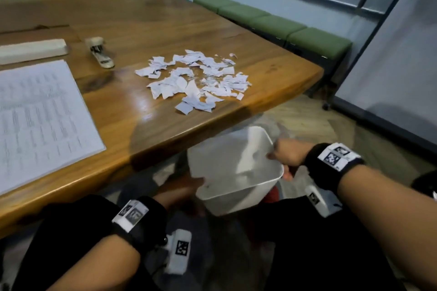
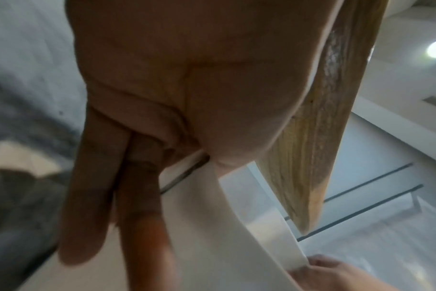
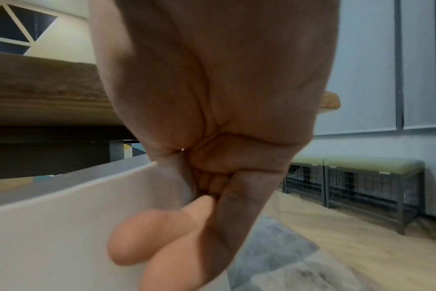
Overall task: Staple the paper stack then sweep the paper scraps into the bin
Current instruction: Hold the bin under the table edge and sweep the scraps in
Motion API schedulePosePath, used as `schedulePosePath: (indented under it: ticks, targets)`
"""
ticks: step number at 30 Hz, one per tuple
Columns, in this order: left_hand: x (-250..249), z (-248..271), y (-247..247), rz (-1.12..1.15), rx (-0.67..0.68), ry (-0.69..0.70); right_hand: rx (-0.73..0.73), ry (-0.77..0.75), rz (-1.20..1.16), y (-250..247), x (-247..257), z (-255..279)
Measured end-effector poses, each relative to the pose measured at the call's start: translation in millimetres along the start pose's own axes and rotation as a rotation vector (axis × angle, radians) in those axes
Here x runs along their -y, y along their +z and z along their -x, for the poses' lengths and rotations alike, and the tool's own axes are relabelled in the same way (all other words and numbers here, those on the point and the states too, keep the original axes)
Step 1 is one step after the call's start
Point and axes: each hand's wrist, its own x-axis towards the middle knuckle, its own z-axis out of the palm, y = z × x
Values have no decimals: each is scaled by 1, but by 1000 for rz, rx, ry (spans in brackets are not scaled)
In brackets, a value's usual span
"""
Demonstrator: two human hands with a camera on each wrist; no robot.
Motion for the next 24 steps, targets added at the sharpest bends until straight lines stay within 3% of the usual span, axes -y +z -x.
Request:
schedulePosePath:
  ticks: [2, 3, 5, 8, 10, 12, 17, 24]
  targets:
    - [3, 0, -11, -64, -67, 7, 51, -26, -42, 11, 3, 5]
    - [3, 1, -16, -107, -74, 32, 9, -56, -34, 10, 4, 11]
    - [2, 7, -20, -193, -71, 70, -252, -176, 6, -3, 10, 26]
    - [8, 9, -15, -354, -137, -42, -749, -373, -87, -39, 36, 60]
    - [14, 11, -9, -413, -185, -105, -917, -510, -125, -56, 57, 75]
    - [17, 19, -5, -377, -167, -133, -881, -608, -57, -59, 80, 70]
    - [7, 35, -13, -297, -197, -138, -637, -539, 218, -42, 107, 39]
    - [-2, 30, -29, -107, -197, -46, -657, -600, 221, -14, 95, 47]
